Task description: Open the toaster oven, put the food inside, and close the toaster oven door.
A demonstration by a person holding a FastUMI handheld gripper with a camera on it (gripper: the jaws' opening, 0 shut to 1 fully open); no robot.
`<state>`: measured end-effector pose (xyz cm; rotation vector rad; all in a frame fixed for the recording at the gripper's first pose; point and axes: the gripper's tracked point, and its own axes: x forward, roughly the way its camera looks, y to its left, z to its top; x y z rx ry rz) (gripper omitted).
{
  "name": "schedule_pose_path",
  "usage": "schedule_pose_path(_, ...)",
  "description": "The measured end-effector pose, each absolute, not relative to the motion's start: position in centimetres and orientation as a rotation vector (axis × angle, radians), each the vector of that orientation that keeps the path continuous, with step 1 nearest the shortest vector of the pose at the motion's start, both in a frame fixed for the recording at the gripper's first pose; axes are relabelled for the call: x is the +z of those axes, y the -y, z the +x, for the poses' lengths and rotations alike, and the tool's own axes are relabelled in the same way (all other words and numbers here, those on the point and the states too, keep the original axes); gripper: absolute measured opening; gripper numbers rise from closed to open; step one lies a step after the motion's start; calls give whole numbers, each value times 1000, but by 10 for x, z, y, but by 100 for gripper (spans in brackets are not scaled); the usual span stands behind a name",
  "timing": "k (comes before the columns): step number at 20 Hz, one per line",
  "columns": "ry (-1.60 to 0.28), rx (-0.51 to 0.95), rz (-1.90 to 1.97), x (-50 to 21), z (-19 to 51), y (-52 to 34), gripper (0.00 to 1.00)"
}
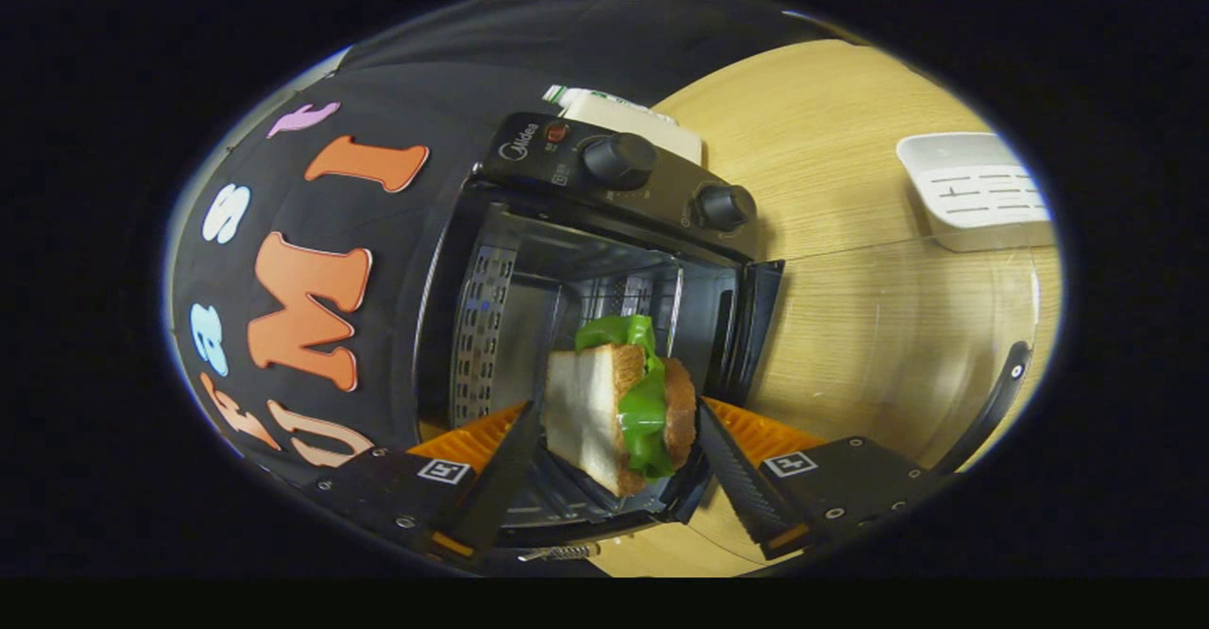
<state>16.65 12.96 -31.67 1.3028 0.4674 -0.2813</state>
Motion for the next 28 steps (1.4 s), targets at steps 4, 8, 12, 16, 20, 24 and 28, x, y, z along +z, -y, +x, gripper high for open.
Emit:
schedule_pose_path(4, -483, -239, 1267, -305, 151, -130, 98)
schedule_pose_path(8, -510, -150, 1221, -285, 120, -129, 98)
schedule_pose_path(12, -479, -39, 1101, -253, 87, -116, 98)
schedule_pose_path(16, -466, 36, 940, -233, 54, -102, 98)
schedule_pose_path(20, -487, 95, 689, -235, 19, -94, 98)
schedule_pose_path(24, -510, 104, 415, -262, -12, -78, 98)
schedule_pose_path(28, -550, 136, 211, -294, -37, -76, 99)
